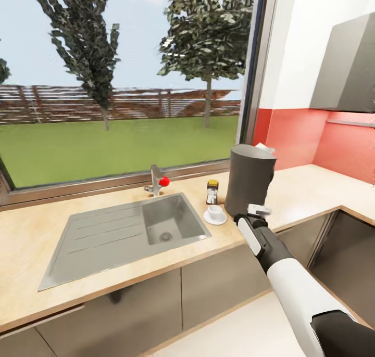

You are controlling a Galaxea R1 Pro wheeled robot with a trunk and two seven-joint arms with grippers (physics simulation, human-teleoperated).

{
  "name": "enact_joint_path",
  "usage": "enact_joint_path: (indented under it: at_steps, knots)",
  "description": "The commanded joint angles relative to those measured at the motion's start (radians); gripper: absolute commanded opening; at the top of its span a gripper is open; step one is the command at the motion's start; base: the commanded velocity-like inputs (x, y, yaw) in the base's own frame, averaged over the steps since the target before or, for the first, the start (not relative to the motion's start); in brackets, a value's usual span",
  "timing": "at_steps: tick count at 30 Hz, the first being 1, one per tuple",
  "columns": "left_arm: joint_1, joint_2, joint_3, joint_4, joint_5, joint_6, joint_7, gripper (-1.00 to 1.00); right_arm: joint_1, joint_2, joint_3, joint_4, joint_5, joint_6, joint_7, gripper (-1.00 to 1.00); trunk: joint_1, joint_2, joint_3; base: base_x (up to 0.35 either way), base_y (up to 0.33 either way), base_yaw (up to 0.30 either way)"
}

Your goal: Set up a coffee station on the kitchen countertop: keep the coffee maker on the countertop, move the bottle of coffee from the kitchen shelf to the counter next to the coffee maker, place a paper coffee filter on top of the coffee maker, put the saucer next to the coffee maker with the coffee cup on the saucer, and place the electric kettle next to the coffee maker.

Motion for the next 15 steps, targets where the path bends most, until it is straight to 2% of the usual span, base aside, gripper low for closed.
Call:
enact_joint_path:
  at_steps: [1, 8, 15]
  knots:
    - [-0.001, 0.0, 0.009, 0.001, -0.009, -0.005, -0.001, 1.0, -0.001, -0.001, 0.004, -0.001, -0.009, 0.002, -0.009, 1.0, 0.0, -0.002, -0.002, -0.279, -0.205, 0.0]
    - [-0.001, 0.0, 0.009, -0.001, -0.01, -0.005, -0.001, 1.0, -0.001, -0.001, 0.004, 0.018, -0.008, 0.001, -0.009, 1.0, 0.0, -0.002, -0.002, -0.279, -0.205, 0.0]
    - [-0.004, 0.0, 0.011, -0.01, -0.01, -0.005, 0.0, 1.0, -0.001, -0.01, 0.004, 0.149, -0.005, 0.001, -0.009, 1.0, 0.0, -0.002, -0.002, -0.258, -0.187, 0.0]
